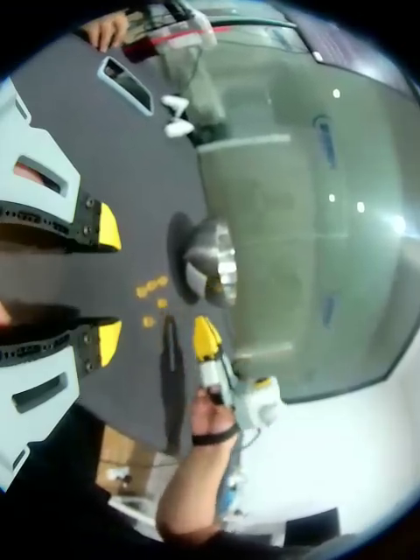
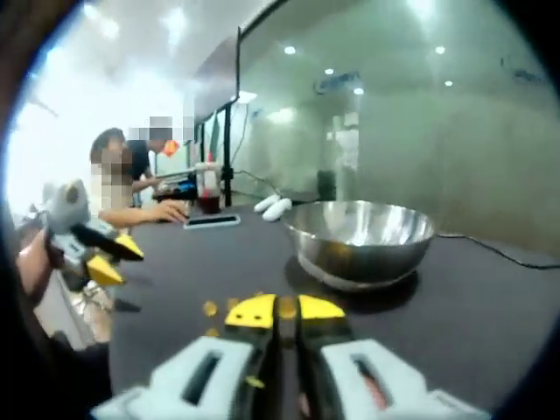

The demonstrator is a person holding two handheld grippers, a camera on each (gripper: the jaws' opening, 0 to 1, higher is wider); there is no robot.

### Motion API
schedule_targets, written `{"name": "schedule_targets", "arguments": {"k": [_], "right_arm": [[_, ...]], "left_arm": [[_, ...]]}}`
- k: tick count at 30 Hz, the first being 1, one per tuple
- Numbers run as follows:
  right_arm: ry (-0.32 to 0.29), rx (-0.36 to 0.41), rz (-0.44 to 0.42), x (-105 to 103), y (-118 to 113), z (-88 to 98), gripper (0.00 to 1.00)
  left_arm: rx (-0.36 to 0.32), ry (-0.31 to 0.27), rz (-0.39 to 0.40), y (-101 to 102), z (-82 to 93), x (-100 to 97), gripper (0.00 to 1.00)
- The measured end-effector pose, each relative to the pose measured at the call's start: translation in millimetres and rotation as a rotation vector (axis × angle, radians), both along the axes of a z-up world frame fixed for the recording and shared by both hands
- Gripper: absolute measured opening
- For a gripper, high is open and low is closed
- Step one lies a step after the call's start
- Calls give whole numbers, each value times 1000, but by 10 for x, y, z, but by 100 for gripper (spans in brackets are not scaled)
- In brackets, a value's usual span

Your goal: Pick up the QQ candy scattered on the table and place it into the stainless steel bowl on the table

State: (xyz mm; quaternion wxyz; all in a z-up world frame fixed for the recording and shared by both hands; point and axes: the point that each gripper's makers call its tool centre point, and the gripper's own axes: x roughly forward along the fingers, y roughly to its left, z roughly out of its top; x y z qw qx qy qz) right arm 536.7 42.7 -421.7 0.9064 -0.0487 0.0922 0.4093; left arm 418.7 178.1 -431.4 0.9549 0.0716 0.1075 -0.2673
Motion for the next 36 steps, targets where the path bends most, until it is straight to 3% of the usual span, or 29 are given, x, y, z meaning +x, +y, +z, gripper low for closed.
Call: {"name": "schedule_targets", "arguments": {"k": [11,20,27,31,34,36], "right_arm": [[-63,3,-34,143,-52,252,9],[-91,-29,-72,610,-23,468,9],[-79,-22,-114,875,-20,494,9],[-41,57,-171,999,-46,526,9],[-60,42,-178,1053,-34,531,10],[-66,79,-180,1011,-1,577,18]], "left_arm": [[4,-5,-11,-43,26,-5,31],[7,-20,0,-23,88,-22,31],[18,-20,2,-11,100,-50,31],[24,-15,7,-1,92,-54,31],[21,-16,5,27,92,-37,31],[22,-13,7,26,83,-34,31]]}}
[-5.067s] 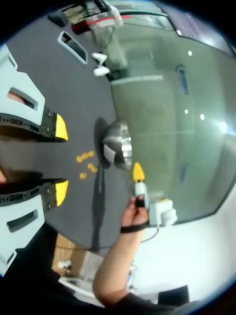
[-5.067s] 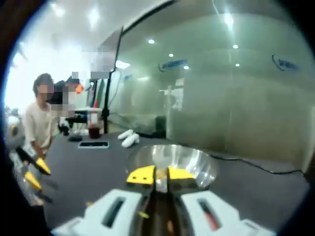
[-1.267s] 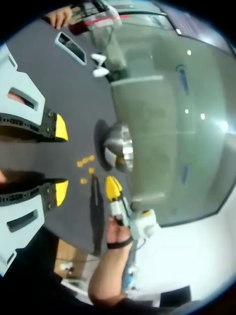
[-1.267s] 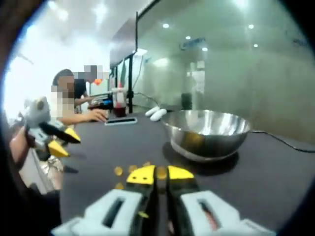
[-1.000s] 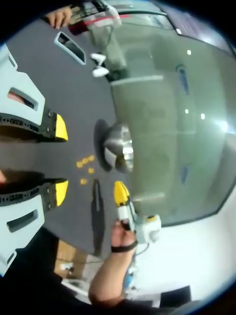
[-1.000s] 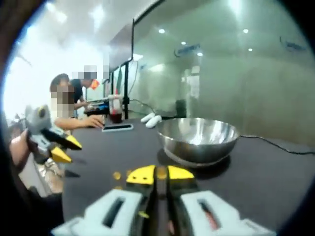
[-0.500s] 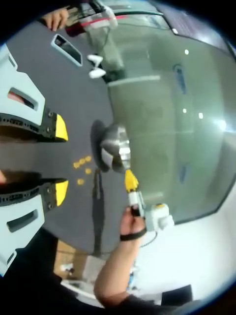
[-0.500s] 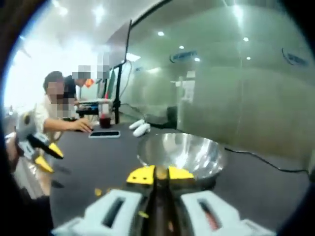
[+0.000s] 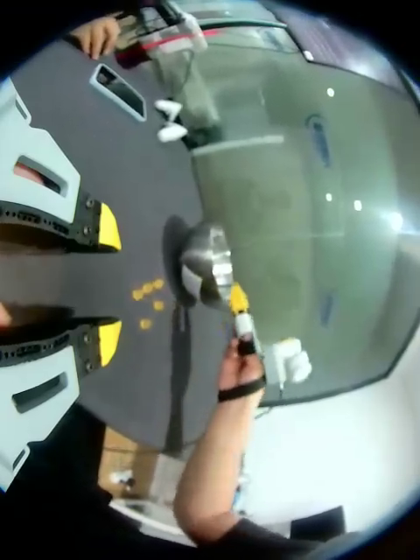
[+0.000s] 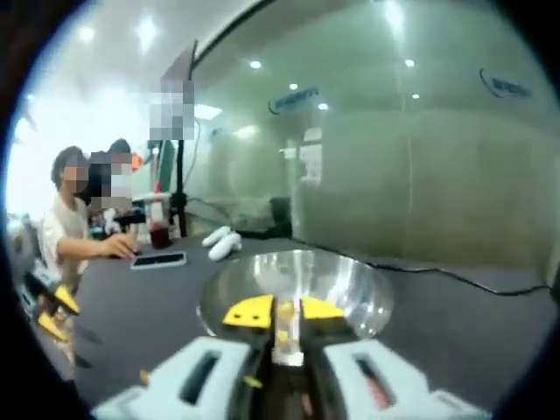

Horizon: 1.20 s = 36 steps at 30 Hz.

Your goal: Pick up the QQ candy scattered on the table and place it into the stainless steel bowl on the table

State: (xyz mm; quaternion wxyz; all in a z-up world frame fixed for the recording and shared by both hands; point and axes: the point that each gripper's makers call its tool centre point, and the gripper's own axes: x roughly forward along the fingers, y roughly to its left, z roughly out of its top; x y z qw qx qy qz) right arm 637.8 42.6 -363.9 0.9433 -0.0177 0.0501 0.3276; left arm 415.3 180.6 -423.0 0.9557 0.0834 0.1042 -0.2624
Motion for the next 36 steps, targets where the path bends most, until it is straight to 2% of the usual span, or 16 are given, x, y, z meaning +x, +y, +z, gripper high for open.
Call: {"name": "schedule_targets", "arguments": {"k": [1,11,17,22,29,33,36], "right_arm": [[-7,6,10,-12,10,15,21],[12,2,19,-19,-40,-45,19],[7,-1,52,-119,-60,-45,19],[-13,40,106,-340,-76,-49,19],[-29,44,207,-711,-151,-145,18],[-36,35,270,-977,-177,-194,19],[-30,-2,328,-1147,-197,-300,19]], "left_arm": [[1,1,2,-4,1,1,31],[2,1,5,-6,7,26,31],[8,0,-2,8,11,41,31],[8,-4,3,17,16,65,31],[4,-18,-19,-56,28,60,31],[0,-22,-28,-94,33,61,32],[-1,-25,-33,-108,34,54,32]]}}
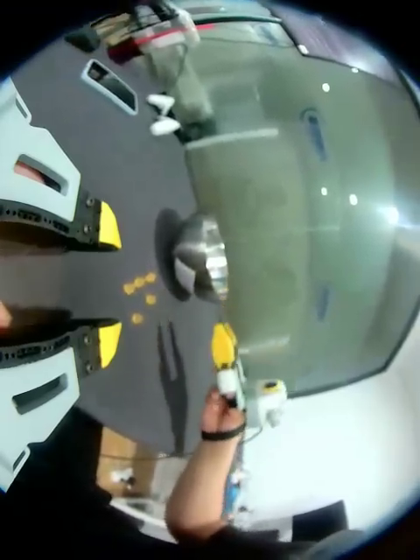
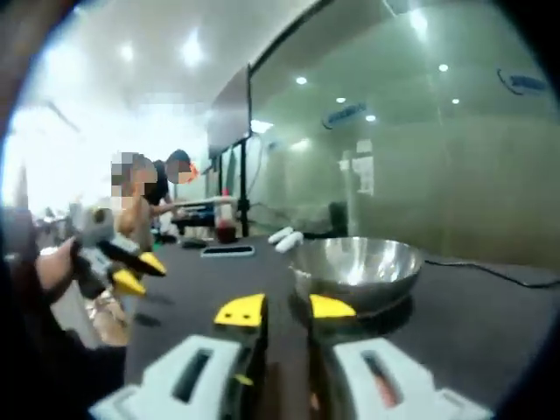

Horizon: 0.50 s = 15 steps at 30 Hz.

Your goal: Pick up the QQ candy scattered on the table and place it into the stainless steel bowl on the table

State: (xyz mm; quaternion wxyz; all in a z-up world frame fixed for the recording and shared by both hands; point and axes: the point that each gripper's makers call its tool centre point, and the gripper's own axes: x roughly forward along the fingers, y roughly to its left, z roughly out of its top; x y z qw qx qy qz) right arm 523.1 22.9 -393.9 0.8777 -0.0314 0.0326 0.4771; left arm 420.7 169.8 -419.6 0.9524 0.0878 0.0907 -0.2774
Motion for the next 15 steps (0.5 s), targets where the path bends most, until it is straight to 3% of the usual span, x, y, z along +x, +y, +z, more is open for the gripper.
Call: {"name": "schedule_targets", "arguments": {"k": [2,4,5,8,15], "right_arm": [[-3,-50,42,-91,8,-119,19],[-80,-124,18,-86,-3,-214,19],[-82,-142,30,-107,31,-269,19],[-65,-140,90,-174,145,-356,19],[-16,-147,96,-119,302,-452,19]], "left_arm": [[6,-1,-3,-4,-9,-7,32],[12,3,-5,-13,-28,-15,32],[15,2,-6,-17,-33,-16,32],[17,4,-7,-17,-25,-8,32],[25,-6,-16,-63,18,-27,32]]}}
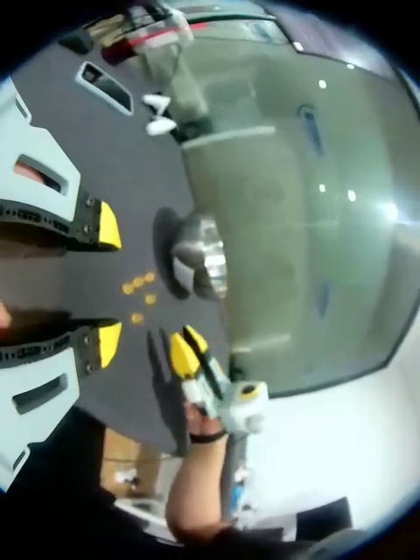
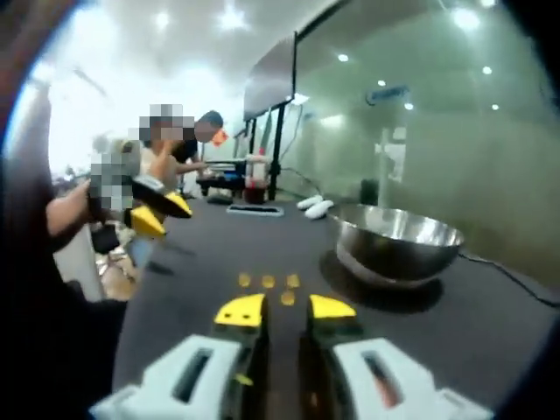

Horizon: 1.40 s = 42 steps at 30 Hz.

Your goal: Pick up the QQ candy scattered on the table and place it into the stainless steel bowl on the table

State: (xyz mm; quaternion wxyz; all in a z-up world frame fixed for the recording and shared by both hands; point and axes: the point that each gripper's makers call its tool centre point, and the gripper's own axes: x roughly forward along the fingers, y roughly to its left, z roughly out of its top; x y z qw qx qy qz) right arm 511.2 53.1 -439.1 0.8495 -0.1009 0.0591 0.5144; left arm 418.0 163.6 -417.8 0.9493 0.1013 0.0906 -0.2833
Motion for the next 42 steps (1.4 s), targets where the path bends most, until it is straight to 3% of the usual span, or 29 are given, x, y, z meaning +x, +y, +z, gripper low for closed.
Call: {"name": "schedule_targets", "arguments": {"k": [2,7,21,25,32,42], "right_arm": [[30,-8,-5,40,51,-63,19],[33,-46,-3,149,175,-210,19],[83,-97,-6,226,435,-360,17],[90,-114,7,207,462,-402,11],[81,-91,6,193,391,-327,9],[21,22,-172,307,51,125,10]], "left_arm": [[6,0,-4,-18,-2,-4,32],[4,-5,-5,-43,47,-17,32],[16,-13,-9,-70,70,-29,32],[17,-11,-3,-53,70,-28,32],[8,-16,2,-17,90,-24,32],[16,-20,-15,-44,121,-44,32]]}}
